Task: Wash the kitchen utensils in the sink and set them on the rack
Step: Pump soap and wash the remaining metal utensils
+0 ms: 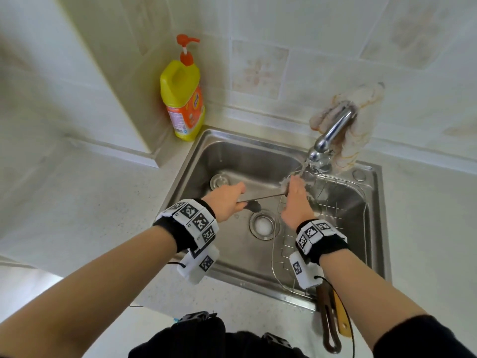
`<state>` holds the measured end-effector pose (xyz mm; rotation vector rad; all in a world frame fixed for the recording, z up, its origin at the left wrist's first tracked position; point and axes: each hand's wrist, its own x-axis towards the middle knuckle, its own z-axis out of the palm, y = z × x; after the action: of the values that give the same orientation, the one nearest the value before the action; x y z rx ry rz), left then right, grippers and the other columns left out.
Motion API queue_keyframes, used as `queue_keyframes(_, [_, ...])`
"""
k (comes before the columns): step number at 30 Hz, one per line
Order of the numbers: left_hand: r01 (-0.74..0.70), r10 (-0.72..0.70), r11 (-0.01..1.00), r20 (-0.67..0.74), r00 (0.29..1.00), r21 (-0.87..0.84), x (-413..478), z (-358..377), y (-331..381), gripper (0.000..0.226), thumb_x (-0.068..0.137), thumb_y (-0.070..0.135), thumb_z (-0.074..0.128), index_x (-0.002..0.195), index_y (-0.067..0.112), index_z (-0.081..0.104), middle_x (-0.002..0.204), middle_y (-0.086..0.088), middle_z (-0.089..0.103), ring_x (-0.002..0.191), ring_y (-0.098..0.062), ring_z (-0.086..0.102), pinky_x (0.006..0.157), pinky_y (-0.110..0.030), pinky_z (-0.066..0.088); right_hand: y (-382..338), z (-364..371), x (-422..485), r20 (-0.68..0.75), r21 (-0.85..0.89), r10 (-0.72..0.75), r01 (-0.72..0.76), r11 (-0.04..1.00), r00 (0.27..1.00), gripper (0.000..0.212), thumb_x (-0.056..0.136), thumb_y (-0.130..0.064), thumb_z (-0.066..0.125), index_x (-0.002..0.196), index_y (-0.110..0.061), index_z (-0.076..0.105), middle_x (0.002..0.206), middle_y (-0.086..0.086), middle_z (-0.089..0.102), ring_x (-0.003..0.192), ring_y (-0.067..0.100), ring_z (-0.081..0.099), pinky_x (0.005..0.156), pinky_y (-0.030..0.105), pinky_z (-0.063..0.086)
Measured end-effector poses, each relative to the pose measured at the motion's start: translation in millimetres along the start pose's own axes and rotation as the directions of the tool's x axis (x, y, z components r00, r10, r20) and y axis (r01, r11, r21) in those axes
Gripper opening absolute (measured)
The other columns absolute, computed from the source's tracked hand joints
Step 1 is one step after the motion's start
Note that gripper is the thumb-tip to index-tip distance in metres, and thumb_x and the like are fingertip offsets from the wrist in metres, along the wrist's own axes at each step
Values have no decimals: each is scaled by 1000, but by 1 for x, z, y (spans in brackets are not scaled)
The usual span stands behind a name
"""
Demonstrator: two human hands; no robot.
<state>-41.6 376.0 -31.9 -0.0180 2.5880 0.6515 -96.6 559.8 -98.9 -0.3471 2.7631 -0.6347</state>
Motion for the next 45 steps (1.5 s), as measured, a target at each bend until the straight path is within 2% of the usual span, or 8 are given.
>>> queue_keyframes(3, [34,-34,999,5,999,-7,-1,-1,-2,30,96,24,48,118,4,45,113,-16,60,100,-29,58,76,-28,37,-6,4,-7,53,-12,-181,182,983,982,86,81,12,48,149,-8,-1,155,-1,-5,145,18,-6,116,28,-6])
queue_keyframes(14, [14,-14,1000,-27,1000,-10,3,-6,5,26,95,25,48,112,6,46,106,-14,61,83,-22,52,75,-31,40,-2,-10,12,-34,54,43,-41,998,999,76,79,11,55,145,-4,22,152,10,19,141,25,16,119,41,14])
queue_keyframes(19, [51,-51,998,-10,999,49,-1,-6,5,29,96,25,47,117,6,44,111,-15,59,99,-30,57,79,-34,42,-17,5,-2,60,8,-214,214,977,975,84,81,13,48,150,-11,6,157,2,0,145,17,-4,116,27,-5])
queue_keyframes(27, [6,-6,997,1,1000,78,3,-7,15,34,96,24,48,123,5,43,116,-15,58,102,-28,56,79,-29,39,-7,-5,-5,88,35,-183,180,983,979,80,81,14,47,149,-11,14,157,2,8,146,17,1,117,27,-1])
queue_keyframes(31, [-33,33,999,-20,999,31,10,-10,22,29,95,24,50,117,6,47,111,-13,60,97,-26,57,76,-27,38,7,-21,5,-53,83,96,-91,992,994,73,79,10,54,144,-6,25,151,11,22,142,27,17,118,36,15])
queue_keyframes(35, [-26,27,996,-15,1000,83,13,-17,22,32,95,24,49,121,5,45,115,-14,58,104,-29,55,78,-27,35,-6,-12,-7,-3,30,-160,160,987,987,81,81,13,47,149,-8,9,157,5,4,146,19,-1,119,29,1])
queue_keyframes(39, [-57,60,996,-29,998,71,20,-25,29,28,95,24,50,115,5,48,111,-14,60,99,-27,56,77,-29,37,5,-30,7,-79,93,104,-96,991,991,83,81,13,50,150,-8,8,157,5,3,146,23,2,119,35,6])
queue_keyframes(45, [-59,64,991,-41,997,117,25,-36,30,32,94,24,50,120,5,46,116,-13,58,105,-26,54,80,-28,37,-14,-25,2,-64,135,-37,46,990,997,86,80,15,46,150,-13,6,157,0,4,146,19,0,120,34,5])
